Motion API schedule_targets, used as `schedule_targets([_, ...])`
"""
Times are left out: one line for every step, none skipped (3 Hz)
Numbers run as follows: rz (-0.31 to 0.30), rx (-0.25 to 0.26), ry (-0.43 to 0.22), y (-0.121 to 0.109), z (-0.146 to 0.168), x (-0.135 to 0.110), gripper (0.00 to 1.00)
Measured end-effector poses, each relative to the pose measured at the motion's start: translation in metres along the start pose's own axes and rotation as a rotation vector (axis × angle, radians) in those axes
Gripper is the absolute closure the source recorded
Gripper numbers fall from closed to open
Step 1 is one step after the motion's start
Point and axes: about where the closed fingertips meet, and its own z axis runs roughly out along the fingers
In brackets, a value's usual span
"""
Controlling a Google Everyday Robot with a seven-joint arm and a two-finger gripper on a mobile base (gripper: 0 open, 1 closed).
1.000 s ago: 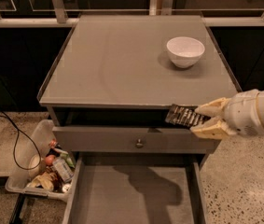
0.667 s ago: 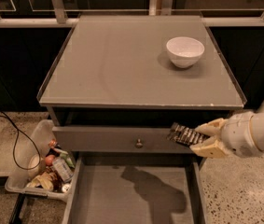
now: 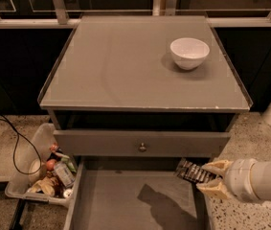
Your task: Place rxbar chocolate into middle drawer
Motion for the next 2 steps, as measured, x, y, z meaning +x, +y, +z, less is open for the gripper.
schedule_targets([0.009,0.030,-0.047,0.005,0.038,0.017,1.00])
schedule_targets([0.040,0.038,-0.099,0.006,0.077,0.020,1.00])
